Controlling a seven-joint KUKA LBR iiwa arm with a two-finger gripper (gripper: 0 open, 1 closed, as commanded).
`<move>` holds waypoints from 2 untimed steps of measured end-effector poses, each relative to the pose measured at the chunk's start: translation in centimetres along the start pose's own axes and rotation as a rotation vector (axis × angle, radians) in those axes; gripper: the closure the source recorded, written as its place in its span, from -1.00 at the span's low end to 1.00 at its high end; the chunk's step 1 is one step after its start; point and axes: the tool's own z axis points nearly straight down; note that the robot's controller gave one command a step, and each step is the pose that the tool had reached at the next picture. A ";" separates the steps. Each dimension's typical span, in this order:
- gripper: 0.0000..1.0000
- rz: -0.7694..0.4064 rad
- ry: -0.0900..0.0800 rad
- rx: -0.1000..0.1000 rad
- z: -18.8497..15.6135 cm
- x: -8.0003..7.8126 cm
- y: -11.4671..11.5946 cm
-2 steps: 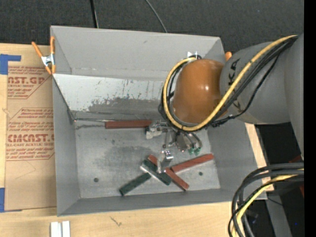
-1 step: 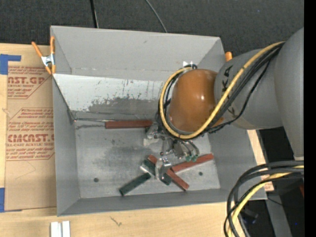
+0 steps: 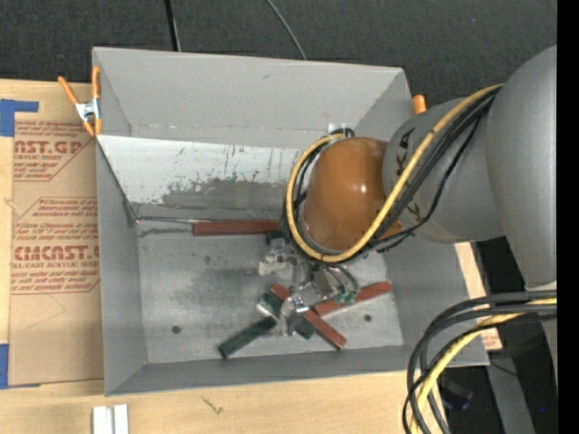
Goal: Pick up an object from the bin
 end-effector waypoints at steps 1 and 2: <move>-1.00 -0.057 0.000 0.000 -3.0 0.4 -0.1; 1.00 -0.333 -0.020 0.002 2.8 1.0 2.2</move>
Offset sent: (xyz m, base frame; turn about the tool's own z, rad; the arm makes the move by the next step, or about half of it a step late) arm -0.0197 0.0170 -0.0353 -0.3336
